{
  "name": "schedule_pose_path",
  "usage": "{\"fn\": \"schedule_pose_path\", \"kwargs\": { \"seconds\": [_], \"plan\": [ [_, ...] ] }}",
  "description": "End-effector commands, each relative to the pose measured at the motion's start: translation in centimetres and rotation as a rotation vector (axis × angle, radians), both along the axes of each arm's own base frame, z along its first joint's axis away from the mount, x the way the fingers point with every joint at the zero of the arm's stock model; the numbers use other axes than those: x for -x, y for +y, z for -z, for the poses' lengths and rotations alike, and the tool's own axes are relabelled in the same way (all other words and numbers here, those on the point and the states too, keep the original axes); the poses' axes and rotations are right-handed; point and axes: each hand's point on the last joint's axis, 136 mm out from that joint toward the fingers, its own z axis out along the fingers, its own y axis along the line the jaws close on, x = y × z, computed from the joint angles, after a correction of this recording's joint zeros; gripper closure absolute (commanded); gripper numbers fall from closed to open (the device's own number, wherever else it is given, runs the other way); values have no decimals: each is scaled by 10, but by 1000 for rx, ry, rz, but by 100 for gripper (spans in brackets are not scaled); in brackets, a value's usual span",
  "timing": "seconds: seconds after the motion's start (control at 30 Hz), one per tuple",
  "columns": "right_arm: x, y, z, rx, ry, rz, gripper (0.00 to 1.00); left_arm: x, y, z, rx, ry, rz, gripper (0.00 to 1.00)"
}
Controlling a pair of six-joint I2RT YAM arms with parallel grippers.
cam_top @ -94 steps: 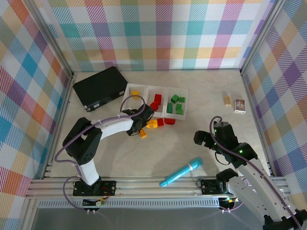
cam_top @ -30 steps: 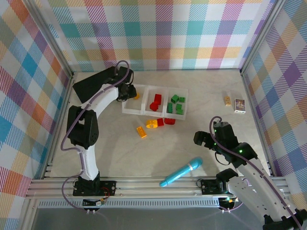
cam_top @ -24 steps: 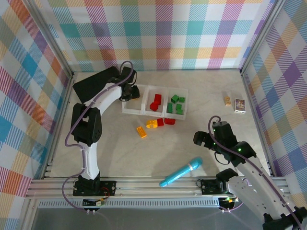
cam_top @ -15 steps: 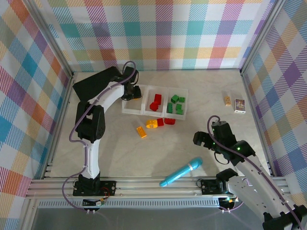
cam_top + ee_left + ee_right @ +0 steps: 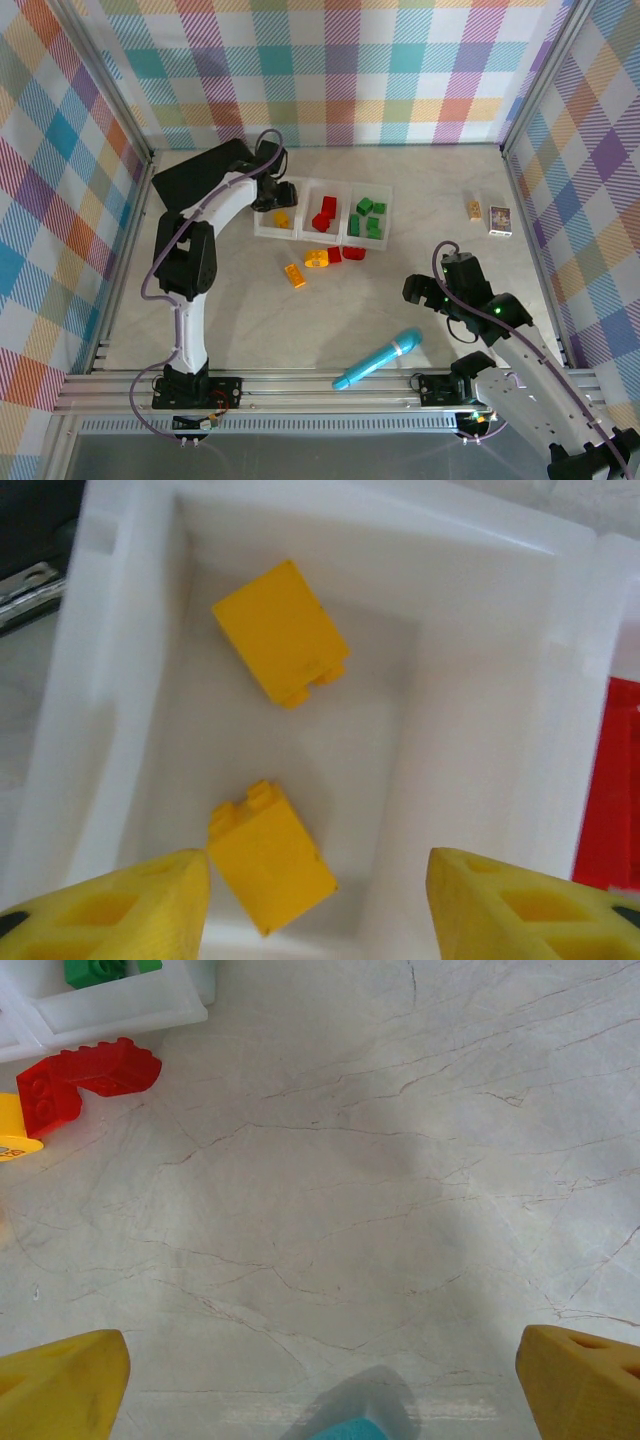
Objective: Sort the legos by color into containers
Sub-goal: Place the lego in the container, then pick up the lego from the center of the table.
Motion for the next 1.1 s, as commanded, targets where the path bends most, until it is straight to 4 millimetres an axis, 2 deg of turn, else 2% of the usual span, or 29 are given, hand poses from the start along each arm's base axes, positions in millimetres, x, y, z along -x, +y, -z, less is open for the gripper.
{"fn": "schedule_pose_path", "kwargs": {
  "seconds": [0.0,0.13,0.3,0.37,0.4,0.43,0.63,0.8,1.07],
  "plan": [
    [1,-1,-8,-13,-7,13,1,16,0,-56,44,-124,-8,36],
    [1,-1,-6,-12,-4,16,1,55,2,-65,69,-140,-45,30],
    [0,0,-4,-10,10,16,1,109,-3,-53,3,-116,-47,19],
    [0,0,-3,-11,16,15,1,131,-8,-42,6,-88,-50,17],
    [0,1,-3,-13,17,15,1,139,-9,-36,8,-70,-66,13],
    [0,2,-2,-17,20,15,1,149,-9,-30,7,-47,-81,0],
    [0,6,1,-41,29,10,1,197,-21,-5,-69,0,-121,0],
    [0,8,4,-54,32,8,1,213,-17,16,-163,11,-228,0],
    [5,5,6,-41,40,1,1,212,-15,46,-175,53,-359,0]
  ]
}}
